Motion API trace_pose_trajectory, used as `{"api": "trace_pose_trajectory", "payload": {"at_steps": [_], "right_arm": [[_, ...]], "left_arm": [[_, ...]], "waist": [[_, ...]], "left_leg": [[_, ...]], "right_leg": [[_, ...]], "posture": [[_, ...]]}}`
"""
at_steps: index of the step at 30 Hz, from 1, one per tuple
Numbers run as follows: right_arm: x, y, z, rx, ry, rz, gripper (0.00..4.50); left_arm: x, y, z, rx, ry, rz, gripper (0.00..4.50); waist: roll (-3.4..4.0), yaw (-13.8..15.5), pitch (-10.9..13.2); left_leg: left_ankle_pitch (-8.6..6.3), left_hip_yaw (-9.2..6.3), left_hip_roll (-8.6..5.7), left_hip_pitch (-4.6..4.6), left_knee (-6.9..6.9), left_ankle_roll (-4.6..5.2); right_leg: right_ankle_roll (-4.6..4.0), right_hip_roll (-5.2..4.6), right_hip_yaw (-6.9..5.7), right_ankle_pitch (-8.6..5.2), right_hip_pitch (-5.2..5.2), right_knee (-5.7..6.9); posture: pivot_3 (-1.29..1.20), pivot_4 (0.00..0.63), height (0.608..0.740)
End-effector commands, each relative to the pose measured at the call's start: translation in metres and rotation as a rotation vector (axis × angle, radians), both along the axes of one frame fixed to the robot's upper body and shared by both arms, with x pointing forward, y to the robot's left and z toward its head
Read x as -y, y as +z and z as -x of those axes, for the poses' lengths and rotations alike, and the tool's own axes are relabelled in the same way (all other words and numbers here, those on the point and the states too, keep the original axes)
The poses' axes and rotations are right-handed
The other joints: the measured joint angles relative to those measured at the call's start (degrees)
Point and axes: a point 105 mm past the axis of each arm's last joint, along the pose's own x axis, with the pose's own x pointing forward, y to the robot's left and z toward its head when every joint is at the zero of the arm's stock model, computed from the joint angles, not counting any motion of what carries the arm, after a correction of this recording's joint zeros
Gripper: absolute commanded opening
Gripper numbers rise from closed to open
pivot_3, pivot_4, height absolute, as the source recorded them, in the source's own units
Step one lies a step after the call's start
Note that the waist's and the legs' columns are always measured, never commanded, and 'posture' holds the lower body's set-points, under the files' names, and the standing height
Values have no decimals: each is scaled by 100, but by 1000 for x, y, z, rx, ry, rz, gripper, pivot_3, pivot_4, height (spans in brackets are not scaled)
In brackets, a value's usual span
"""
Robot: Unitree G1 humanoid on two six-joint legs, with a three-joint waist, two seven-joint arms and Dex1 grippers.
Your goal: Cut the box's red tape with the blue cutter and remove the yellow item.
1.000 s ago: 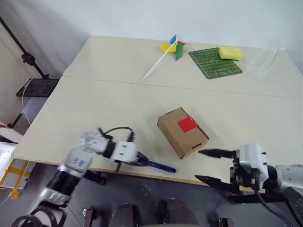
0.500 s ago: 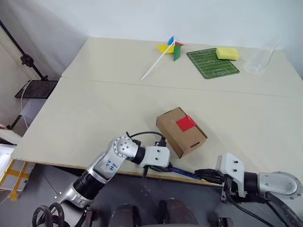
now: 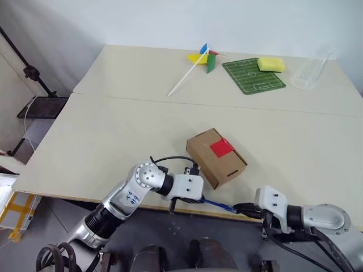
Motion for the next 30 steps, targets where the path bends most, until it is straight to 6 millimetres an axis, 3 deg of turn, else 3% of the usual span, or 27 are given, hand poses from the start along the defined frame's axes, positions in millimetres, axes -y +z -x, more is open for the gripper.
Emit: {"api": "trace_pose_trajectory", "payload": {"at_steps": [1, 5, 8, 18, 28, 30], "right_arm": [[-10, 0, 1, 5, 31, -30, 10], [-3, 6, -5, 48, 15, -18, 10], [2, 8, -6, 54, 16, -4, 0], [15, 15, -6, 70, -48, -9, 0], [19, 21, -3, 79, -84, -38, 0], [20, 22, -2, 82, -91, -44, 0]], "left_arm": [[-2, -6, 2, -1, 9, -35, 435], [-3, -5, 8, -40, -13, -17, 435], [-4, -5, 11, -83, -16, -8, 998], [-1, -2, -1, -56, -18, 4, 3992], [3, -16, 0, -183, -21, -4, 3992], [5, -19, -4, -182, -6, -1, 3597]], "waist": [[-2, -3, -1], [-6, -9, -4], [-6, 3, -4], [-6, 15, -4], [-5, 20, -4], [-5, 37, -4]], "left_leg": [[0, 0, 0, 1, 0, 0], [2, 0, 0, 3, 0, -3], [3, 0, 0, 2, 0, -3], [1, 0, 0, -2, 0, -1], [2, 0, -1, -1, 3, -1], [1, 0, -2, -1, 4, 0]], "right_leg": [[0, 0, 0, 0, 1, 1], [0, 0, 0, 0, 1, 4], [0, 0, 0, 0, 1, 5], [0, 0, 0, 0, 0, 0], [0, -1, 0, 0, 1, 2], [0, -1, 0, 0, 2, 1]], "posture": [[0, 150, 740], [0, 150, 740], [0, 150, 740], [0, 150, 740], [0, 150, 740], [0, 150, 740]]}}
